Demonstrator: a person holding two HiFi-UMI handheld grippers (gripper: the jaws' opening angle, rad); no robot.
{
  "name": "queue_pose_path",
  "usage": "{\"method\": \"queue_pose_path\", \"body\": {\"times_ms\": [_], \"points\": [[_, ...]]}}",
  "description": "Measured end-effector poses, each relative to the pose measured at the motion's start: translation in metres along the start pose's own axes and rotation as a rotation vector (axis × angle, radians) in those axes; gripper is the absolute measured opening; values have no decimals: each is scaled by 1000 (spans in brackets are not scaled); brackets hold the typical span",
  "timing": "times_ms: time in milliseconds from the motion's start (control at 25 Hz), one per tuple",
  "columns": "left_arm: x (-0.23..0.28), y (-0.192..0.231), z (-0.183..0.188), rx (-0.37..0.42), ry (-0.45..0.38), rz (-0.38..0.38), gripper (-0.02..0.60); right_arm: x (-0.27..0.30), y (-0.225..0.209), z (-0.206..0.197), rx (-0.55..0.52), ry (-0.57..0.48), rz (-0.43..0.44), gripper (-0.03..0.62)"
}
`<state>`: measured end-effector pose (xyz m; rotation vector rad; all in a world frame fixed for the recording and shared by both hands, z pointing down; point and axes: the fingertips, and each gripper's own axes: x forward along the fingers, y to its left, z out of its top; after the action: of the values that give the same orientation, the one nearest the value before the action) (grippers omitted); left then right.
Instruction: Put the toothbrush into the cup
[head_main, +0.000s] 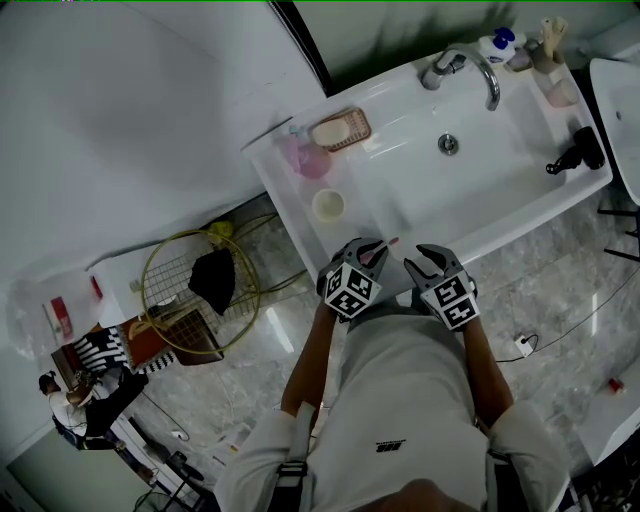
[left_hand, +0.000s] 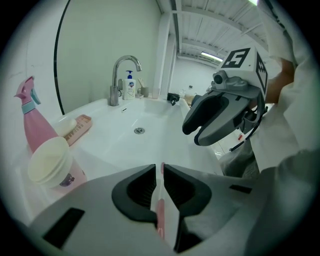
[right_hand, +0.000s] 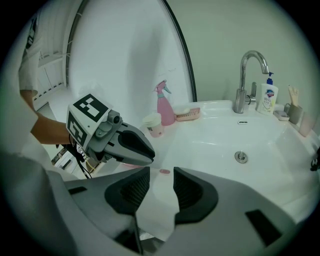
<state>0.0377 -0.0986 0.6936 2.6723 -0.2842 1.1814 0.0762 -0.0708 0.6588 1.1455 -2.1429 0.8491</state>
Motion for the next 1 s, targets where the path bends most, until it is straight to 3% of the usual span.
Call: {"method": "queue_pose_path", "body": {"times_ms": [1000], "points": [[34, -6, -23, 85, 157, -55, 66, 5, -7, 0, 26, 6, -18, 161]]}}
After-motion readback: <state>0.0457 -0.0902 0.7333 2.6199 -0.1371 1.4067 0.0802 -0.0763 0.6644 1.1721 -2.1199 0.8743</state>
